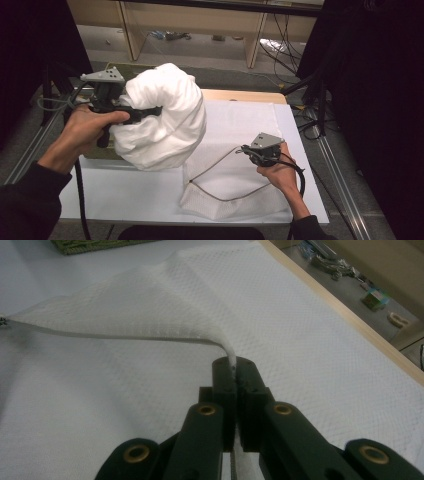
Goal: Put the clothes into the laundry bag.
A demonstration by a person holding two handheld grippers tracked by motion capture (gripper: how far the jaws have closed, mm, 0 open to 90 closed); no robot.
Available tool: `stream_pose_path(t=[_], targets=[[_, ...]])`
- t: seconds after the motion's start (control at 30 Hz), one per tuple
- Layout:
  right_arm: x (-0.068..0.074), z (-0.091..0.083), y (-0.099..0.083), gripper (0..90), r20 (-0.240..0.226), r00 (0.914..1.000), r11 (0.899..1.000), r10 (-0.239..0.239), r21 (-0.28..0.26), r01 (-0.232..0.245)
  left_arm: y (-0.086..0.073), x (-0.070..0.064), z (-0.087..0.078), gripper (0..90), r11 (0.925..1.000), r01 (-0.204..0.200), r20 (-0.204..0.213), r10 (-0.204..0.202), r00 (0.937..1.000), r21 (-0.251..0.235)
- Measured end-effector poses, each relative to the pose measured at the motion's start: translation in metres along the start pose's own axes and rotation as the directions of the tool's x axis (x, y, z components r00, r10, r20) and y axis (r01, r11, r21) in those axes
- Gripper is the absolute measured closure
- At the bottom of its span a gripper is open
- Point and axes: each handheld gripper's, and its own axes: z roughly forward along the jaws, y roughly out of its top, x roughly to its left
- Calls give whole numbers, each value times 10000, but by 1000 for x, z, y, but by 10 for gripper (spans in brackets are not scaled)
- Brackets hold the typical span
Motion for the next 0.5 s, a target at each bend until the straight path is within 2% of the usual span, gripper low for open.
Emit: stream_pose_path(t=[0.03, 0.13, 0.2, 0.23, 0.3, 0.37, 0.4, 0.5], targets=[[-2, -2, 1, 896, -18, 9999, 9998, -170, -41, 170, -3, -3, 2, 514, 10000, -18, 52, 18, 10000, -42], [-3, -2, 2, 896, 119, 9999, 9999, -5, -127, 6, -13, -15, 7, 513, 10000, -27, 390, 28, 9992, -43], [-5, -1, 3, 896, 44, 10000, 9999, -66, -123, 67, -22, -27, 13, 513, 9998, -168, 813, 162, 9966, 77], [-5, -1, 3, 896, 44, 10000, 9999, -66, -123, 67, -22, -27, 13, 513, 9998, -168, 813, 162, 9966, 77], [-4, -1, 3, 896, 79, 10000, 9999, 28, -120, -27, -29, -37, 18, 512, 9994, -276, 1070, 255, 9939, 189], [-5, -1, 5, 896, -5, 10000, 9998, -96, -157, 96, -36, -45, 25, 511, 9987, -428, 1436, 382, 9889, 290], [-5, -1, 5, 896, -5, 10000, 9998, -96, -157, 96, -39, -50, 28, 511, 9987, -407, 1467, 357, 9885, 313], [-6, -2, 8, 896, -30, 10000, 9996, -67, -264, 67, -48, -61, 39, 511, 9975, -590, 1921, 503, 9801, 396]])
